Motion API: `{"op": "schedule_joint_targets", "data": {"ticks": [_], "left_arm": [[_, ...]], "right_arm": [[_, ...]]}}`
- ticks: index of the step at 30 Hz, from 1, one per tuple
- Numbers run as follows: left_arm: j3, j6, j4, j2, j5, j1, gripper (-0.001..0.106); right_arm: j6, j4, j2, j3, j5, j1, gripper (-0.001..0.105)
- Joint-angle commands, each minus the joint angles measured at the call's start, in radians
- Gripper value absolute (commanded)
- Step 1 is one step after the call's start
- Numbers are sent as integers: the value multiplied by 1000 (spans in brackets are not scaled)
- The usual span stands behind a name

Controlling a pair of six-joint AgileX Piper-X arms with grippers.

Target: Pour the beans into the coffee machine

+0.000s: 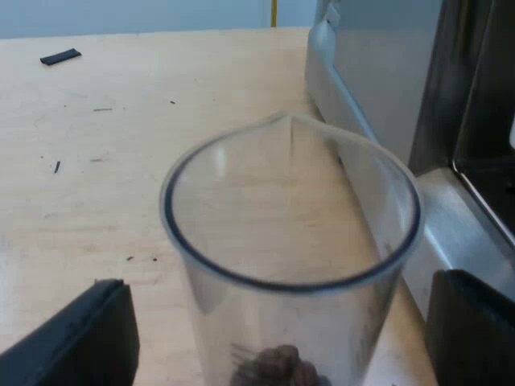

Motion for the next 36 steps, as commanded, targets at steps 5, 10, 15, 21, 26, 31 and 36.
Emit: {"op": "schedule_joint_targets", "data": {"ticks": [5, 10, 15, 21, 26, 31, 36], "left_arm": [[-50, -3, -19, 34, 4, -6, 87], [-75, -3, 18, 40, 4, -6, 79], [-74, -3, 18, 40, 28, -6, 46], [-74, -3, 18, 36, 140, -6, 37], [-74, -3, 22, -19, 146, -6, 37], [-74, -1, 112, -119, 85, -6, 37], [-74, 30, 205, -262, 70, -6, 37]], "right_arm": [[-14, -14, -1, -5, -18, 4, 62], [-14, -8, -1, -5, -18, 4, 62], [-14, -8, -1, -5, -18, 4, 62], [-14, -8, -1, -5, -18, 4, 62], [-14, -8, -1, -5, -15, 4, 62], [-12, -10, -1, -5, -11, 4, 62], [-8, -18, -7, -8, 10, 4, 62]]}}
